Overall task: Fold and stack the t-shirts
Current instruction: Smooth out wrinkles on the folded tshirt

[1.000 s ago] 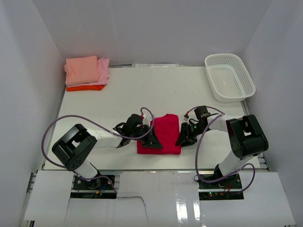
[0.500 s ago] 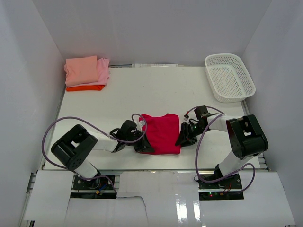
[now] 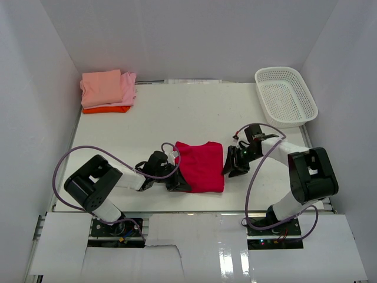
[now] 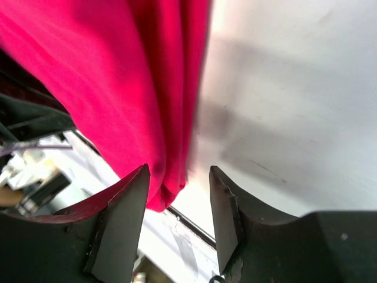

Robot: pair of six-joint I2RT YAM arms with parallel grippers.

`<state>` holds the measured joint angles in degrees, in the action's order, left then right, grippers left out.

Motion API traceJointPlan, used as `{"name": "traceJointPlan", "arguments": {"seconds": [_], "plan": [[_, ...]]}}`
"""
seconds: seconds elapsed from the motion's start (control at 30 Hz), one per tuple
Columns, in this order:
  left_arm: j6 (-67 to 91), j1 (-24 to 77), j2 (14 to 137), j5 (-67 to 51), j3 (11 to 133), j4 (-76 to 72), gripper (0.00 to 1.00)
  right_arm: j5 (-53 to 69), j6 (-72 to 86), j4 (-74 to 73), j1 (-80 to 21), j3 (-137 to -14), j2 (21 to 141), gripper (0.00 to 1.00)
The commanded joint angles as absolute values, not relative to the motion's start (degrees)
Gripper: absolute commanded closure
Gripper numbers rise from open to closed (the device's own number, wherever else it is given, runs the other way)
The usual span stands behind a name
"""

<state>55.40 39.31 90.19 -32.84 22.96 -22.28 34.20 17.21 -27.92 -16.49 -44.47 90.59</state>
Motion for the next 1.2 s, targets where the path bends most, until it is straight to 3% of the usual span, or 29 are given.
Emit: {"name": "traceJointPlan", "arguments": {"seconds": [0.0, 0.17, 0.27, 0.3, 0.7, 1.17], "plan": [[55.02, 38.85, 91.05, -29.09, 21.36, -19.77, 1.0, 29.0, 14.5, -33.48, -15.12, -50.96, 86.49, 0.48], [58.53, 38.85, 92.37, -30.23, 19.78, -25.12, 1.0, 41.82, 19.67, -29.37, -16.17, -53.52, 87.79, 0.51], [59.59, 38.85, 92.81, -30.94, 19.6, -26.63, 1.0, 44.38, 22.4, -24.98, -19.15, -54.4, 90.86, 0.86], [60.11, 38.85, 92.81, -30.94, 19.43, -27.07, 1.0, 46.39, 23.46, -23.57, -20.2, -54.32, 91.75, 0.92], [62.05, 38.85, 92.55, -31.46, 18.63, -28.21, 1.0, 55.28, 39.54, 7.27, -28.47, -54.23, 105.11, 0.92], [62.93, 38.85, 92.2, -31.9, 18.11, -28.21, 1.0, 53.62, 39.47, 12.14, -33.31, -62.57, 116.01, 0.92]]}}
